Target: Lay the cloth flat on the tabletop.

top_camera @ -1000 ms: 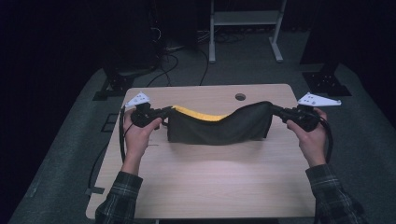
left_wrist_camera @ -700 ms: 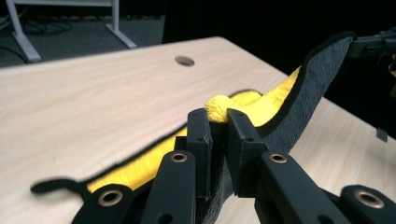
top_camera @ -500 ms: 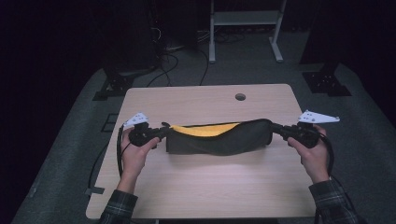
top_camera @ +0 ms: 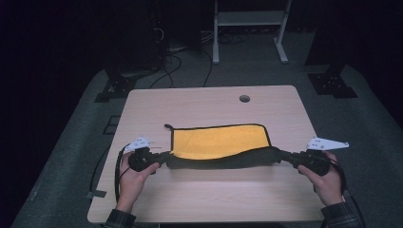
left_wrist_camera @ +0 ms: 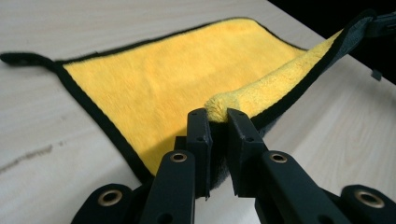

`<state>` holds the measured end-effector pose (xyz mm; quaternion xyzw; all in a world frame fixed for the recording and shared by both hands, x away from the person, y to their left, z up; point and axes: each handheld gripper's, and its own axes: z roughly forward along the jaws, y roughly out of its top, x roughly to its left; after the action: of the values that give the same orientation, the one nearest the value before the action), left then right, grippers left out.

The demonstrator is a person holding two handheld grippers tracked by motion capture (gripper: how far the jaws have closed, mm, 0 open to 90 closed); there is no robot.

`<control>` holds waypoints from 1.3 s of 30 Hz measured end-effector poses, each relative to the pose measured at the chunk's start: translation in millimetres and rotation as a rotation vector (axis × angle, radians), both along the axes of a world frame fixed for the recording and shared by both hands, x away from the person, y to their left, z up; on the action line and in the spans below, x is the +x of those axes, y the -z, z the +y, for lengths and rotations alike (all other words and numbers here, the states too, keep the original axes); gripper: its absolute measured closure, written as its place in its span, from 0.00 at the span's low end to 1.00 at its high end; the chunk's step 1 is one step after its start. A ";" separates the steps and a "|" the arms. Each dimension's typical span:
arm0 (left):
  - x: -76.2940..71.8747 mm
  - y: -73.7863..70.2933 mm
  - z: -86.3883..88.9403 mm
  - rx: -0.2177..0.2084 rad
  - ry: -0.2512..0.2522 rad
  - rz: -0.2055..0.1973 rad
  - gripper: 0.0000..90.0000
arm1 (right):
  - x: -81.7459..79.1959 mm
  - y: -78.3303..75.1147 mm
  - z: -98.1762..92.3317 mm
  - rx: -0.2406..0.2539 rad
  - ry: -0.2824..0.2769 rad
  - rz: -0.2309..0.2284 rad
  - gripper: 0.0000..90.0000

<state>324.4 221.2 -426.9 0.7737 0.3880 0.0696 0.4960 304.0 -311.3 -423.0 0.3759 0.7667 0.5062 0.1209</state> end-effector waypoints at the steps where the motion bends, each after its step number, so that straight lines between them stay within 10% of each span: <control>1: -3.0 0.4 0.2 0.000 -0.001 0.003 0.89 | -3.5 1.6 0.4 -0.009 -0.006 0.003 0.96; 30: -62.6 40.0 6.3 0.104 0.049 0.210 0.88 | -54.3 42.5 10.3 -0.208 -0.111 0.123 0.94; 39: -69.2 25.1 17.4 0.054 0.036 0.123 0.68 | -60.9 30.8 -0.6 -0.097 -0.108 0.046 0.69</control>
<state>255.2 238.6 -452.0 0.7964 0.4016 0.0233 0.4515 243.1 -311.9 -453.8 0.3394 0.8120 0.4655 0.0940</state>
